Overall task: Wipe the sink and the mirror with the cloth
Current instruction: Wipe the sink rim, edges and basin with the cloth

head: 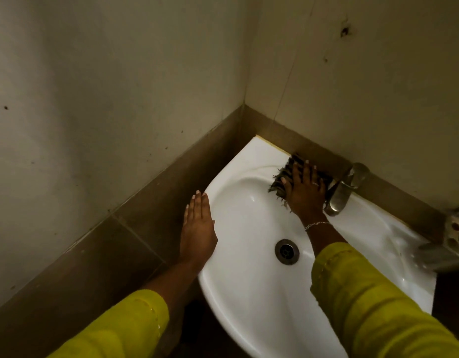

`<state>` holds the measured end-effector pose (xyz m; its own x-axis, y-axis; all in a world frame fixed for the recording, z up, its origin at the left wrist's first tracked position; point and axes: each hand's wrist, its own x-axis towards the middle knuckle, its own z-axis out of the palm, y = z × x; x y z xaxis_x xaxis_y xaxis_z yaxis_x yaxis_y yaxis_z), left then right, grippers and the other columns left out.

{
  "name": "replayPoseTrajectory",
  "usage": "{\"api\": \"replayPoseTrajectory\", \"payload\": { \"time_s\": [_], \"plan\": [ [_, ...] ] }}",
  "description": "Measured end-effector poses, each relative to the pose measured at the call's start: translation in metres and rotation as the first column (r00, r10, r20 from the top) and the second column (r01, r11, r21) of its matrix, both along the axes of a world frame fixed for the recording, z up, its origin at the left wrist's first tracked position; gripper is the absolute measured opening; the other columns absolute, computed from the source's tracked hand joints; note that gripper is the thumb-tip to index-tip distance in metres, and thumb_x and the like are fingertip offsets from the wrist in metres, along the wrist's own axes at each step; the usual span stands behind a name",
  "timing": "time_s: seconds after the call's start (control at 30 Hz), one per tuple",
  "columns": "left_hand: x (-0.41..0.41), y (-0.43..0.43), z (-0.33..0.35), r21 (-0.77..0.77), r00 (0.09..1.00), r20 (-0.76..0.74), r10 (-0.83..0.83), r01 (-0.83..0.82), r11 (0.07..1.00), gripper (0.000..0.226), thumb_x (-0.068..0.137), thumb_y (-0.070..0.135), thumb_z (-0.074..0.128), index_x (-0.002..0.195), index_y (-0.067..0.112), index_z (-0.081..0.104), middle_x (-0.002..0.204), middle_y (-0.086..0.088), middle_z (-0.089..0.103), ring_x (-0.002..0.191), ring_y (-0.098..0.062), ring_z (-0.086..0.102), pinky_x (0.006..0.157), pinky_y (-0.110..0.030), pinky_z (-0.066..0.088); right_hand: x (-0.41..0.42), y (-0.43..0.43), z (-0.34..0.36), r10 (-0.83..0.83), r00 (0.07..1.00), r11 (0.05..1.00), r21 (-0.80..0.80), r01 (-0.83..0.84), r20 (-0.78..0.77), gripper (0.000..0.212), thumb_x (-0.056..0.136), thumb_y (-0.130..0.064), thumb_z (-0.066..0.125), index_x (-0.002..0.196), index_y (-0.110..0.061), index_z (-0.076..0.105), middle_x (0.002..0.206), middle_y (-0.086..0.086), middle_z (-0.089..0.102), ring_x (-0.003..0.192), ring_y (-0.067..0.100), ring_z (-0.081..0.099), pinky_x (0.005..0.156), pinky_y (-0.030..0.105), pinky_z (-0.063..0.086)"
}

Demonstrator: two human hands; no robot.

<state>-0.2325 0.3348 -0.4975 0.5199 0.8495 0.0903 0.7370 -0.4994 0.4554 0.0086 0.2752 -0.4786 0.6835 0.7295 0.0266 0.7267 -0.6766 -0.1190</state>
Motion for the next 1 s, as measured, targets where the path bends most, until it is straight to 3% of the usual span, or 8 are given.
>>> {"api": "replayPoseTrajectory", "payload": {
  "time_s": [0.07,0.27,0.37,0.47,0.57,0.7,0.83,1.0],
  "plan": [
    [0.001,0.000,0.000,-0.003,1.000,0.016,-0.012,0.012,1.000,0.061,0.090,0.005,0.044,0.142,0.000,0.014,0.153,-0.019,0.016,0.143,-0.030,0.014,0.112,-0.030,0.002,0.003,0.001,-0.003,-0.011,1.000,1.000,-0.026,0.012,0.021,0.086,0.090,-0.059,-0.005,0.132,-0.008,0.049,0.138,0.026,0.045,0.126,0.045,0.042,0.098,0.060,0.034],
    [0.001,-0.001,0.004,-0.010,0.999,0.032,0.000,0.000,1.000,0.061,0.091,0.007,0.042,0.143,0.003,0.010,0.154,-0.016,0.012,0.144,-0.027,0.010,0.111,-0.026,-0.002,-0.017,-0.019,-0.012,0.051,0.993,0.999,-0.011,-0.050,0.109,0.062,0.088,-0.045,0.025,0.133,-0.008,0.047,0.135,0.023,0.049,0.124,0.045,0.046,0.099,0.060,0.034],
    [0.000,-0.001,0.005,-0.012,1.000,0.030,0.005,-0.005,1.000,0.061,0.092,0.008,0.041,0.143,0.003,0.009,0.155,-0.015,0.011,0.144,-0.026,0.010,0.111,-0.026,-0.003,-0.015,-0.017,-0.011,0.045,0.992,0.999,0.000,-0.045,0.120,0.061,0.090,-0.045,0.022,0.131,-0.010,0.050,0.132,0.022,0.053,0.122,0.044,0.048,0.097,0.060,0.036],
    [0.000,-0.001,0.006,-0.021,1.000,0.027,-0.002,0.003,1.000,0.062,0.092,0.008,0.040,0.144,0.005,0.006,0.155,-0.013,0.009,0.144,-0.025,0.008,0.111,-0.024,-0.003,-0.007,-0.001,-0.006,0.026,0.997,1.000,0.004,-0.026,0.075,0.071,0.095,-0.049,0.002,0.131,-0.011,0.050,0.133,0.021,0.052,0.122,0.042,0.049,0.097,0.059,0.037],
    [0.001,-0.001,0.007,-0.037,0.999,0.040,-0.001,0.002,0.999,0.062,0.092,0.007,0.042,0.144,0.006,0.008,0.155,-0.013,0.009,0.144,-0.025,0.008,0.111,-0.024,0.002,0.000,0.011,-0.005,0.077,0.996,0.997,0.020,-0.078,0.054,0.074,0.095,-0.048,-0.002,0.133,-0.009,0.048,0.137,0.021,0.048,0.125,0.042,0.046,0.097,0.058,0.037],
    [0.001,-0.002,0.007,-0.050,0.999,0.044,0.001,0.002,0.999,0.062,0.092,0.008,0.042,0.144,0.007,0.008,0.156,-0.010,0.007,0.145,-0.025,0.007,0.109,-0.022,0.005,0.004,0.030,-0.006,0.203,0.972,0.976,0.050,-0.211,0.121,0.071,0.097,-0.045,0.000,0.131,-0.007,0.049,0.134,0.022,0.051,0.122,0.040,0.049,0.098,0.053,0.039],
    [0.001,0.000,0.005,-0.062,0.999,0.043,0.008,-0.005,0.998,0.063,0.095,0.013,0.036,0.145,0.013,-0.002,0.157,-0.004,-0.005,0.145,-0.017,-0.003,0.107,-0.016,0.000,0.004,0.065,-0.006,0.324,0.931,0.932,0.113,-0.345,0.167,0.064,0.098,-0.043,0.011,0.126,-0.005,0.054,0.130,0.022,0.055,0.121,0.038,0.051,0.101,0.050,0.038],
    [0.001,-0.002,0.007,-0.076,0.998,0.055,0.004,0.000,0.997,0.063,0.095,0.012,0.034,0.144,0.011,-0.006,0.157,-0.004,-0.005,0.145,-0.016,-0.005,0.106,-0.015,-0.005,-0.007,0.098,-0.003,0.296,0.950,0.947,0.101,-0.306,0.103,0.054,0.090,-0.038,0.028,0.119,-0.005,0.060,0.124,0.023,0.059,0.114,0.040,0.056,0.094,0.052,0.043]
  ]
}}
